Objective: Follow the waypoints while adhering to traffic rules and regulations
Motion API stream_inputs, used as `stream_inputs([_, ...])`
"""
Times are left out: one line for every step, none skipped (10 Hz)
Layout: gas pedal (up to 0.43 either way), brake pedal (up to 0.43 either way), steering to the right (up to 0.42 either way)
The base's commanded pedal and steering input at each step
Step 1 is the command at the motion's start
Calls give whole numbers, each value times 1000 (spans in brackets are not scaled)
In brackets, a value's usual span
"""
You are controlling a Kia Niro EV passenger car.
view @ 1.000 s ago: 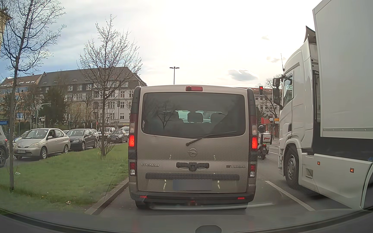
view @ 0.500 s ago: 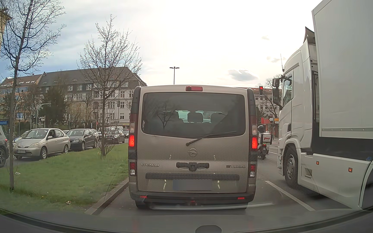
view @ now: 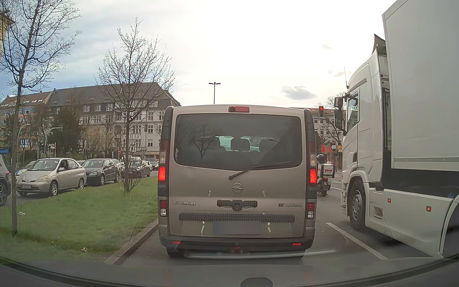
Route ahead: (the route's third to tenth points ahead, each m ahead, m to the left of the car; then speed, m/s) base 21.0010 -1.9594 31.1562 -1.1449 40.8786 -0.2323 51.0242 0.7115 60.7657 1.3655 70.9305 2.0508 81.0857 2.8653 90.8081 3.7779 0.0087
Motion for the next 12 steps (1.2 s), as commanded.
stream_inputs([0,299,-3])
stream_inputs([0,299,-3])
stream_inputs([0,299,-3])
stream_inputs([0,299,-3])
stream_inputs([0,299,-3])
stream_inputs([0,299,-3])
stream_inputs([0,299,-3])
stream_inputs([0,299,-3])
stream_inputs([0,299,-3])
stream_inputs([0,299,-3])
stream_inputs([0,299,-3])
stream_inputs([0,299,-3])
